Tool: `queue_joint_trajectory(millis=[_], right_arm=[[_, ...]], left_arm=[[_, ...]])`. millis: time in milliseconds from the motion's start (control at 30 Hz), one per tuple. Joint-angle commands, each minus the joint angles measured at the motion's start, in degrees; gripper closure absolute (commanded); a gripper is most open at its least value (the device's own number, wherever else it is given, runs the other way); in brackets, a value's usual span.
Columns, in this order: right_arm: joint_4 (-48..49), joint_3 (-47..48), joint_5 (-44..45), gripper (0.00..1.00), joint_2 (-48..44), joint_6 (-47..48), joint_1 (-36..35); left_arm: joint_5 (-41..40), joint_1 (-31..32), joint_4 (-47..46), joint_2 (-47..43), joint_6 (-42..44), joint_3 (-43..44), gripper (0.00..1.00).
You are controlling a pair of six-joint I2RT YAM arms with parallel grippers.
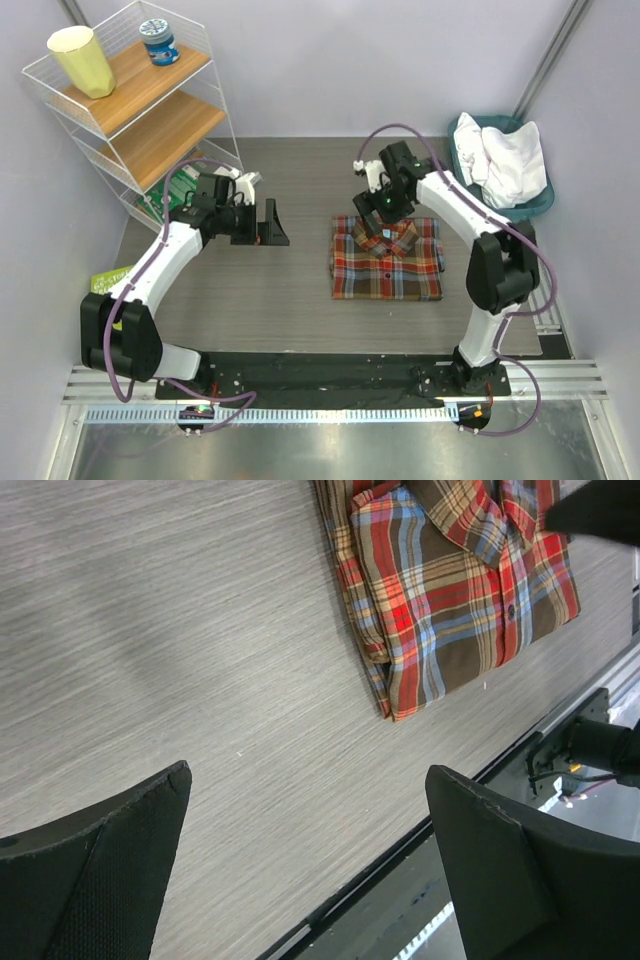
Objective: Fold and stack the long sleeve shirts
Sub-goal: Neatly place the folded shirt to the corner
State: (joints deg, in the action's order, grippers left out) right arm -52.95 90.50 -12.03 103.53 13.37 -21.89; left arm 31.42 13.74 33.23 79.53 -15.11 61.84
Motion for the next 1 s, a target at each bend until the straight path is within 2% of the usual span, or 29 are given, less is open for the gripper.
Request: queue_joint_trajectory(millis=[0,167,267,367,500,633,833,967], right_arm=[[9.2,-6.9,0.8,0.18,5.9,-4.6,-0.2],[11.3,-14.4,6.6,0.18,9.0,0.4,0.4],[11.3,-19.8,5.4,0.18,6.2,2.6,1.3],[10.4,-29.4,5.4,0.18,0.4,7.7,3.9],[7.7,-35.6,5.7,0.18,-5.3,16.7,12.2],[6.4,-39.7,8.9,0.18,-9.1,32.2,25.4],[4.1,-36.8,11.3,0.17,-3.9,49.3,39.6],[4.2,-30.6,14.0,0.18,2.1,54.2,45.6]], left_arm=[[-1.6,-0.2,0.3,-0.9,2.1,3.5,0.0],[-3.6,-0.2,2.7,-0.7,3.5,4.4,0.0],[-4.4,-0.3,3.6,-1.0,5.0,4.3,0.0],[-5.1,-0.2,4.0,-1.8,6.1,4.2,0.0],[-4.8,-0.2,4.6,-1.7,6.4,4.4,0.0],[-3.8,-0.3,4.9,-0.8,6.4,5.0,0.0],[-3.2,-0.3,4.7,0.7,5.6,5.9,0.0],[-3.1,-0.3,4.9,0.8,5.4,6.4,0.0]])
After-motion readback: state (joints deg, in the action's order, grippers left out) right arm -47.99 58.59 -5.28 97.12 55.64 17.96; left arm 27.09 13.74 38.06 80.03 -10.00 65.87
